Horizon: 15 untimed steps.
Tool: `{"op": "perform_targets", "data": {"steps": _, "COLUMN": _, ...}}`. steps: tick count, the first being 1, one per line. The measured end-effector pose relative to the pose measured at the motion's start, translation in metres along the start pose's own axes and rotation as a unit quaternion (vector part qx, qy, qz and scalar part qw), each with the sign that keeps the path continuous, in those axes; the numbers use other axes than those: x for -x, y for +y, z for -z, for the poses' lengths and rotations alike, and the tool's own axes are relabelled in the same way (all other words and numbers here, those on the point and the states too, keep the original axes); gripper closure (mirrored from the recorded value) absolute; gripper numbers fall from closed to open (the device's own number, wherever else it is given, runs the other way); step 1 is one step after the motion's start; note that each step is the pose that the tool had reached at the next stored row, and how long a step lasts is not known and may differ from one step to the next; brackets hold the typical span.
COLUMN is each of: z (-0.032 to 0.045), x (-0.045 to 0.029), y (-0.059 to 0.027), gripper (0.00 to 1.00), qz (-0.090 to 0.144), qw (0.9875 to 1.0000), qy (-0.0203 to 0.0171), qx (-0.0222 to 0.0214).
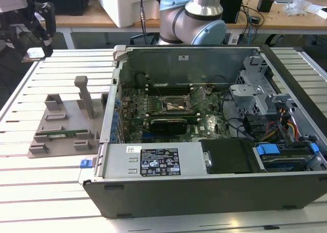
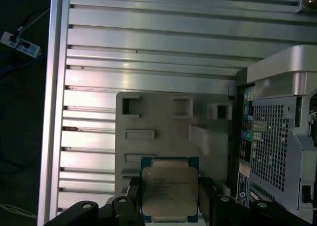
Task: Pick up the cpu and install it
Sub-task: 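Pick up the cpu and move it towards the insertion slot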
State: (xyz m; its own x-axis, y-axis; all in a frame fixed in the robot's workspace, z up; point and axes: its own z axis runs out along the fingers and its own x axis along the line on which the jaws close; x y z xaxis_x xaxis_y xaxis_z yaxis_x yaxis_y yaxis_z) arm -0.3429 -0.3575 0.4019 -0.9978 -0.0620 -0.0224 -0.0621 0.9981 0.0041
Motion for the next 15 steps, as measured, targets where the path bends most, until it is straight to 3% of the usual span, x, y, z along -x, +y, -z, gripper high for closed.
{"op": "perform_targets", "data": {"steps": 9, "z": -0.0008, "x": 0.0186, "y": -0.0012, "gripper": 0.45, "qz": 0.000, "qw": 1.0000, "qy": 0.0000, "qx": 0.0000}}
{"op": "perform_targets", "data": {"steps": 15, "z": -0.0013, "x": 0.0349, "y": -0.0022, "gripper": 0.45, "qz": 0.000, "qw": 1.0000, "qy": 0.0000, "qx": -0.0003}}
